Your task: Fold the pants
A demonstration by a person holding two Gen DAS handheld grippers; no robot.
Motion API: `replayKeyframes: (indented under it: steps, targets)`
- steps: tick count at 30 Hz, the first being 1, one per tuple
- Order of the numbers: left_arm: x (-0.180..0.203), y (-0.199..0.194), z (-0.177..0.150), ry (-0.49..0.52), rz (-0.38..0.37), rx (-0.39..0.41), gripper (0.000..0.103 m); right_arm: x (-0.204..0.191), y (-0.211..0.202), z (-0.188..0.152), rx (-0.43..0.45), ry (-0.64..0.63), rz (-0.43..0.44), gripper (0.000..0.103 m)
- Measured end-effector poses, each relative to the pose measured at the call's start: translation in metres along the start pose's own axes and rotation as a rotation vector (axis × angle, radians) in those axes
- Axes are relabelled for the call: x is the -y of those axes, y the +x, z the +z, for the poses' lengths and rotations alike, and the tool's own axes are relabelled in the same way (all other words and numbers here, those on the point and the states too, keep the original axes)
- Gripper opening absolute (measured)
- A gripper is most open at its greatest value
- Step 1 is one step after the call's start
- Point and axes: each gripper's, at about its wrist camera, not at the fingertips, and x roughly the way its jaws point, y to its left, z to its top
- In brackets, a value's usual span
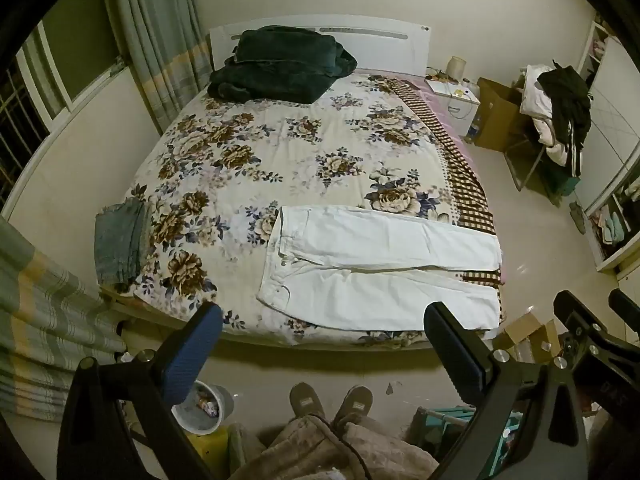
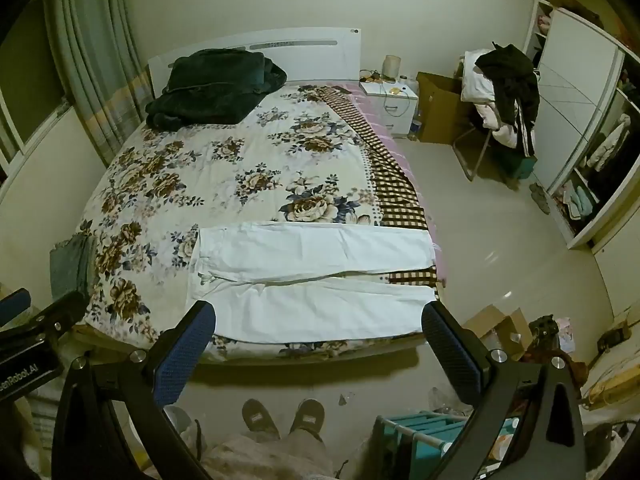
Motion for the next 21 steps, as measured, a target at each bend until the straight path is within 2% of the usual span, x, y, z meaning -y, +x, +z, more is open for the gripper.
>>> replayKeyframes:
  steps: [17, 21]
  targets:
    - [0.0, 0.0, 0.0, 0.003, 0.002, -0.015, 0.103, 0.0, -0.001, -0.002, -0.01, -0.003, 0.007, 0.103]
    - [0.001, 0.0, 0.0, 0.001, 0.001, -0.014, 0.103, -0.013, 0.005, -0.011, -0.012, -0.005, 0.008, 0.103]
